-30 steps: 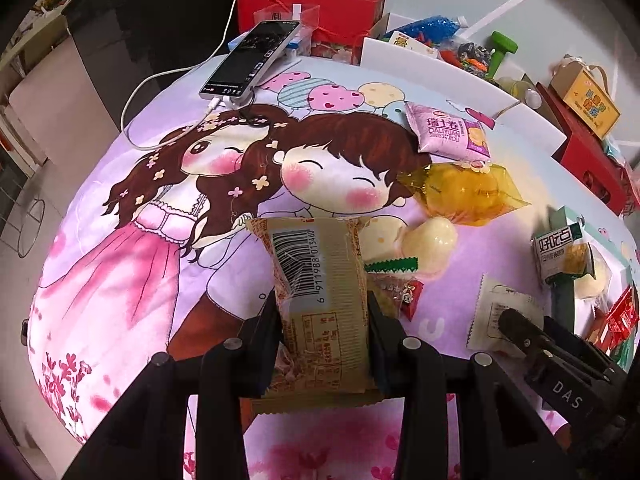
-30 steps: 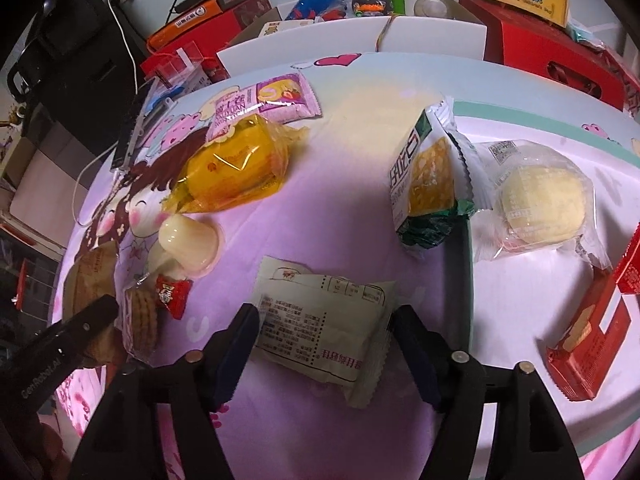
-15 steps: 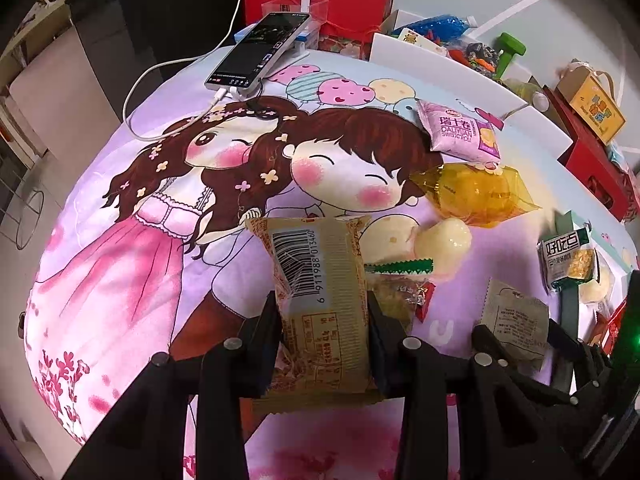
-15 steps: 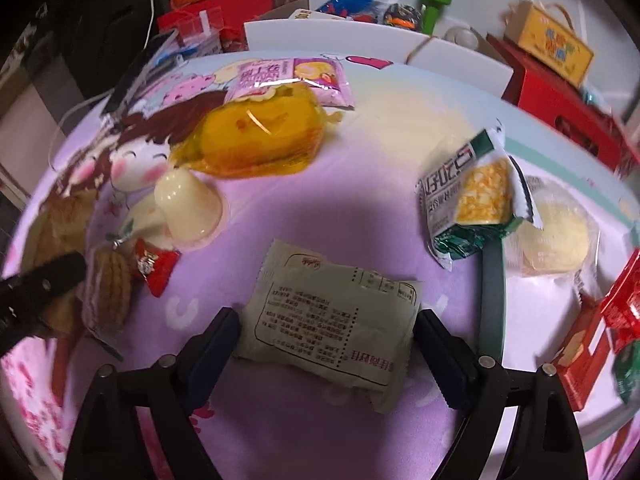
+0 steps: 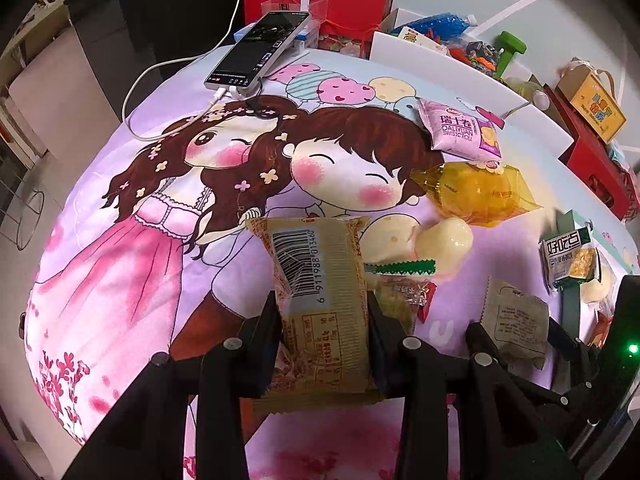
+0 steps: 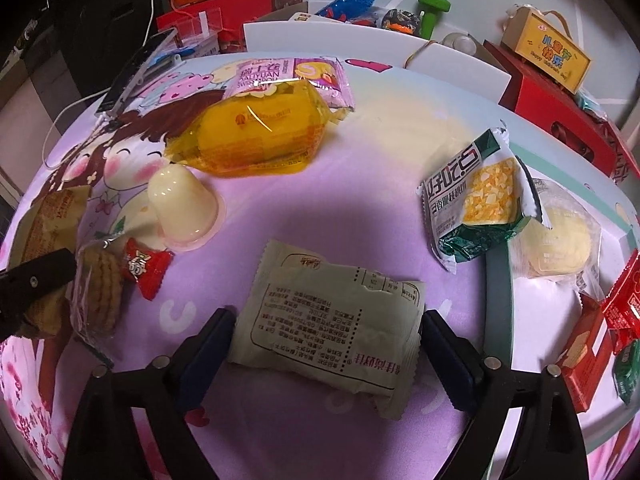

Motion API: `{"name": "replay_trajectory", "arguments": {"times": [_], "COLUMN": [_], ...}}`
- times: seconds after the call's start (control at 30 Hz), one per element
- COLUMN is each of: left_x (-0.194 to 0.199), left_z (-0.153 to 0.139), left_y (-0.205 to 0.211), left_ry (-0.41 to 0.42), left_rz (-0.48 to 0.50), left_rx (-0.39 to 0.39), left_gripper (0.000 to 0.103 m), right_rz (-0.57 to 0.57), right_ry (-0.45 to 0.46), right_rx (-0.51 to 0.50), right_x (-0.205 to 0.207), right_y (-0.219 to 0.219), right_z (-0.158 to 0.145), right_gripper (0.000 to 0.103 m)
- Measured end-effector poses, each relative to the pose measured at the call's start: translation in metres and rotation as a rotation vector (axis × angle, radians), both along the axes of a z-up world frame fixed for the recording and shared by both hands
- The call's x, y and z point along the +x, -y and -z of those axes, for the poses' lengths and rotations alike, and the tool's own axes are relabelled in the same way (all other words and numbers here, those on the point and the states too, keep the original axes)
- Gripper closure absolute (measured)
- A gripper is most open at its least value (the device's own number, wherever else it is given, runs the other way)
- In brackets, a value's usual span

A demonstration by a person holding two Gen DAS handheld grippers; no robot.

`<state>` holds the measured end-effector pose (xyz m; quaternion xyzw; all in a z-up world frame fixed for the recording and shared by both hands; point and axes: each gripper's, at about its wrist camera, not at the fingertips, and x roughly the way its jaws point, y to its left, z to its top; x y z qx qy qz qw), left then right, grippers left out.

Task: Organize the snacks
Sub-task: 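Close the right tool on the white paper-wrapped snack and lift it, then carry the paper snack with the right tool while the left tool carries the biscuit bag to the tray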

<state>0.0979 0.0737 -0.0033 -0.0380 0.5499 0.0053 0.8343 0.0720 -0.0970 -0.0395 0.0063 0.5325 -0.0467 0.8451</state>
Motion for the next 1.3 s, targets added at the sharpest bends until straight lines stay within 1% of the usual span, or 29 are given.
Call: {"name": "replay_trajectory", "arguments": {"times": [0.23, 0.27, 0.3, 0.33, 0.37, 0.57, 0.77, 1.1, 1.3], "left_x": [0.0, 0.0, 0.0, 0.0, 0.0, 0.0, -0.002, -0.003, -0.007], "left_z": [0.001, 0.001, 0.001, 0.001, 0.001, 0.001, -0.004, -0.022, -0.037], "left_y": [-0.001, -0.001, 0.0, 0.0, -0.001, -0.002, 0.0, 0.008, 0.023], "left_ry": [0.0, 0.0, 0.0, 0.0, 0.0, 0.003, 0.015, 0.065, 0.107], "left_rz": [-0.001, -0.002, -0.003, -0.003, -0.003, -0.002, 0.0, 0.028, 0.063], "left_rx": [0.0, 0.0, 0.0, 0.001, 0.001, 0.005, 0.008, -0.001, -0.006], "left_gripper": [0.063, 0.063, 0.063, 0.063, 0.063, 0.063, 0.063, 0.063, 0.063], "right_rz": [-0.009, -0.008, -0.008, -0.008, -0.01, -0.013, -0.018, 0.003, 0.038], "right_ry": [0.007, 0.01, 0.01, 0.014, 0.014, 0.023, 0.072, 0.134, 0.172], "right_rx": [0.013, 0.016, 0.018, 0.021, 0.025, 0.041, 0.044, 0.05, 0.055], "right_x": [-0.002, -0.002, -0.002, -0.002, -0.002, -0.003, -0.008, -0.021, -0.031], "right_y": [-0.003, -0.003, -0.002, -0.002, -0.001, 0.0, 0.0, 0.011, 0.026], "right_z": [-0.004, -0.005, -0.005, -0.006, -0.007, -0.011, -0.03, -0.059, -0.075], "right_gripper": [0.023, 0.026, 0.032, 0.035, 0.036, 0.037, 0.037, 0.037, 0.037]}}
